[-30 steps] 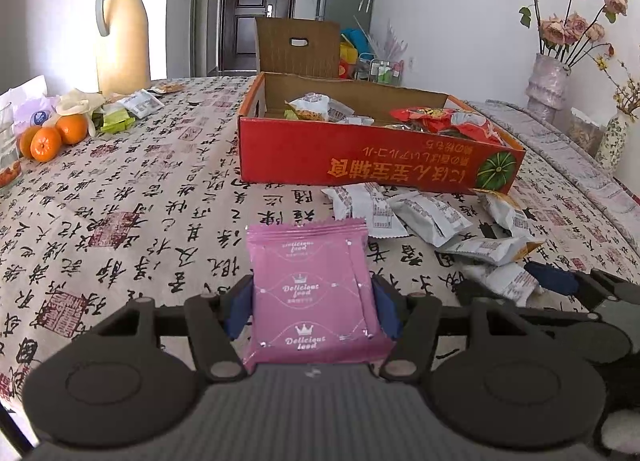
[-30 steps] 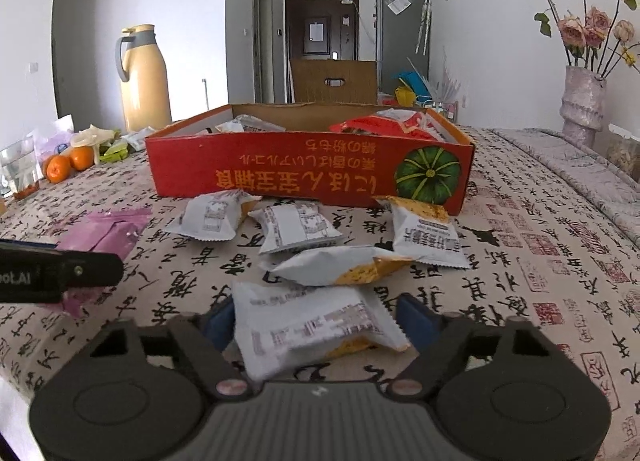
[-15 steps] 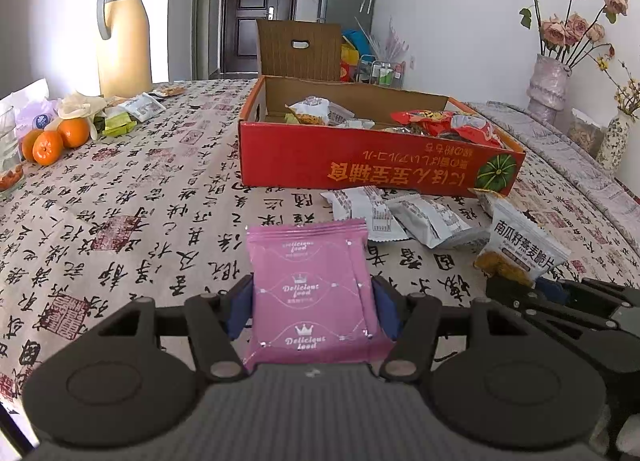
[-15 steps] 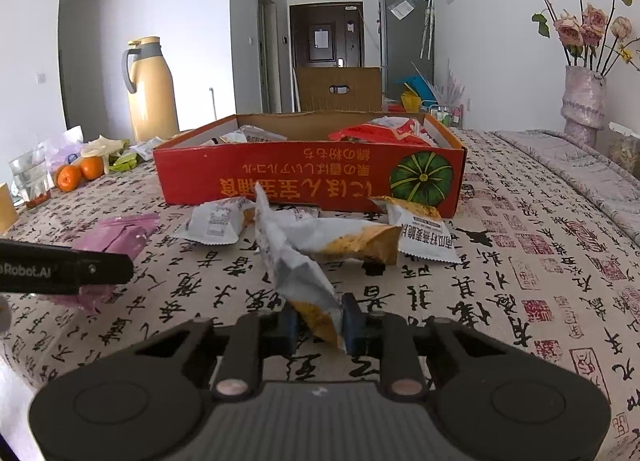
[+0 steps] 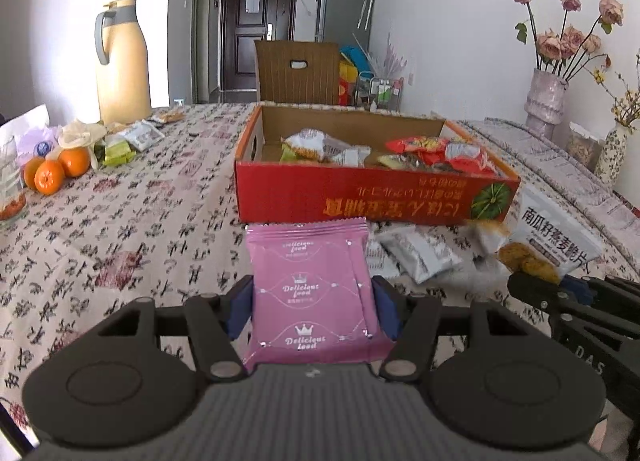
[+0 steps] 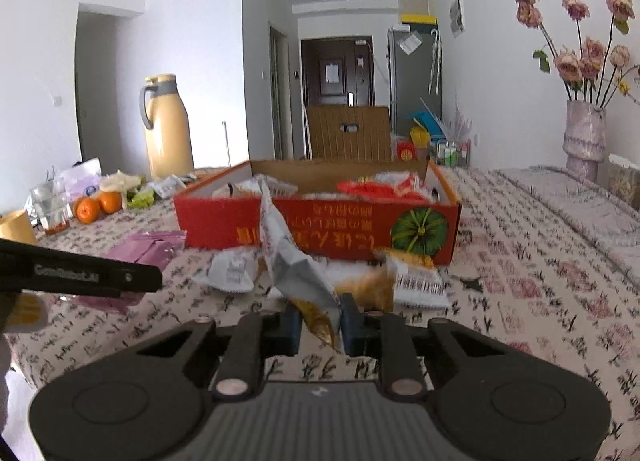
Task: Organize snacks
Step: 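Grasp a white cookie packet with the right gripper while the left holds the pink packet, then carry the pink packet and cookie packet over the box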
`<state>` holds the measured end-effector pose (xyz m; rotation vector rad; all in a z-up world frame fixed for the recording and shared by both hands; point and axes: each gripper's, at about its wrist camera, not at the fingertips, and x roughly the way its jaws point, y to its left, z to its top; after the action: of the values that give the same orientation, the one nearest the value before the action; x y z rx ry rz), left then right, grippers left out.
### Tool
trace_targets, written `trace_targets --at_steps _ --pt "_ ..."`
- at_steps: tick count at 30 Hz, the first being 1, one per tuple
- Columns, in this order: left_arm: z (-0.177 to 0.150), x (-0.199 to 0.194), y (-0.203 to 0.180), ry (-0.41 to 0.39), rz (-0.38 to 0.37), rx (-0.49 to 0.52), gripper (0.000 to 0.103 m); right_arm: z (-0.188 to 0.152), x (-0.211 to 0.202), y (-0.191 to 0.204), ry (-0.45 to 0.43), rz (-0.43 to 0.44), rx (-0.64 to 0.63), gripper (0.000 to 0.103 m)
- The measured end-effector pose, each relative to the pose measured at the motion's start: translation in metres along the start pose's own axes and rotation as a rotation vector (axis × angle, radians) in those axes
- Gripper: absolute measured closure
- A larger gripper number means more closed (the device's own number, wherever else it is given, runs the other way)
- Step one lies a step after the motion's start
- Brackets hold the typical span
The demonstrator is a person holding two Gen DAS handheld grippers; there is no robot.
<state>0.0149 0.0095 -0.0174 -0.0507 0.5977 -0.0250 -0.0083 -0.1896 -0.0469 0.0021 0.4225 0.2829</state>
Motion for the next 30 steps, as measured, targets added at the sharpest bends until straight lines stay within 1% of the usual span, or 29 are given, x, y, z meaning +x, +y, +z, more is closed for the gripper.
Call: trace_targets --at_steps 5,13,21,30 --pt "0.016 -0.001 -0.005 -0.038 0.001 0.012 0.040 0.016 -0.001 -0.002 -0.044 -0.004 -0.007 0.084" --pt "0.049 0.006 -0.014 -0.099 0.010 0.028 0.040 0.043 0.022 -0.010 -0.090 -0.007 -0.008 0.084" --pt "0.085 0.030 -0.023 -0.135 0.037 0.045 0.040 0.075 0.061 -0.019 -0.120 0.008 -0.013 0.084" --pt "0.123 0.068 -0.027 -0.139 0.071 0.044 0.040 0.107 0.113 -0.028 -0.129 0.011 -0.023 0.084"
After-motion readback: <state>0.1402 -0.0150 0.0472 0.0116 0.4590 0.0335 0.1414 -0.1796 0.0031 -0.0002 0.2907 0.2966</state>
